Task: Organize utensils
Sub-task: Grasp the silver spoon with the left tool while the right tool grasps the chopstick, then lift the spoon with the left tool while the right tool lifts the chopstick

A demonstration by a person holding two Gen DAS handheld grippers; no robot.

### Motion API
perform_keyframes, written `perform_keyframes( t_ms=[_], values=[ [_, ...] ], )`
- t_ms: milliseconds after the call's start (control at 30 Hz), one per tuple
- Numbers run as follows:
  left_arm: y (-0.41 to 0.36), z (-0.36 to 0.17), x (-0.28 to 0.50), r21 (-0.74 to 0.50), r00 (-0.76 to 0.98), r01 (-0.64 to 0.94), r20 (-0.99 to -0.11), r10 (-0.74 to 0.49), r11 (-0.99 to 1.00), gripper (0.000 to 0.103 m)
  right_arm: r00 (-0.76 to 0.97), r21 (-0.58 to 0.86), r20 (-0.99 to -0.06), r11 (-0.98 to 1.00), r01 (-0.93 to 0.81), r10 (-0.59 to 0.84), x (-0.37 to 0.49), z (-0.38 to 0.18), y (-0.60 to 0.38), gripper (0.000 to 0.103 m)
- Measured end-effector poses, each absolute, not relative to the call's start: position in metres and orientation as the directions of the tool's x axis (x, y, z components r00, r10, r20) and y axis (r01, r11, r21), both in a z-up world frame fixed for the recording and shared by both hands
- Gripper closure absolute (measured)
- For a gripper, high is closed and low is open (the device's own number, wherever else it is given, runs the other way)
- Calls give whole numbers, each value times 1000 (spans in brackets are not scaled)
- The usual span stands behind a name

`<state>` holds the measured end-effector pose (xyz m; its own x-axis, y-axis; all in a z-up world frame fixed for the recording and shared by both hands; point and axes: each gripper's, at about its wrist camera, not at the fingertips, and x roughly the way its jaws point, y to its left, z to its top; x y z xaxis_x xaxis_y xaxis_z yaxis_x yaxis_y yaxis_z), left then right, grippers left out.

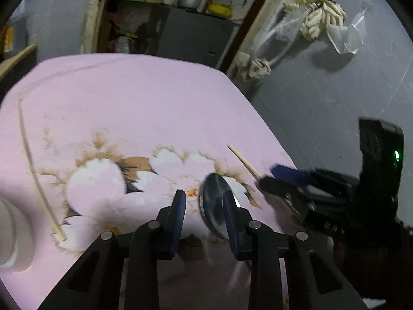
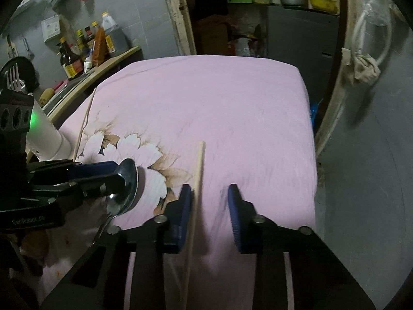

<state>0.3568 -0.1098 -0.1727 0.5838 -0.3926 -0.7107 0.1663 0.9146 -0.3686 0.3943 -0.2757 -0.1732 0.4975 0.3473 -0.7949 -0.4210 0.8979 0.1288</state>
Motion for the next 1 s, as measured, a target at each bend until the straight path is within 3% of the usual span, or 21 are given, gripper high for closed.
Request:
perform_keyframes(
  t_ms=[567, 633, 833, 1000],
  values=[
    [-119, -170, 373, -330, 536, 177, -757, -372, 927, 95, 415, 36, -873, 884, -466, 255, 416, -167, -252, 85],
    [-119, -168, 371, -325, 544, 172, -756, -364, 930, 96, 402, 42, -883, 893, -449, 244, 419, -166, -251, 95],
    [-119, -155, 359, -300, 578, 150, -746, -330, 942, 100, 375, 131, -883, 914, -384, 284, 413, -162, -264, 99],
    [-111, -131, 332, -261, 639, 121, -718, -276, 958, 101, 466, 242, -804, 920, -309, 368, 387, -135, -282, 99]
  ],
)
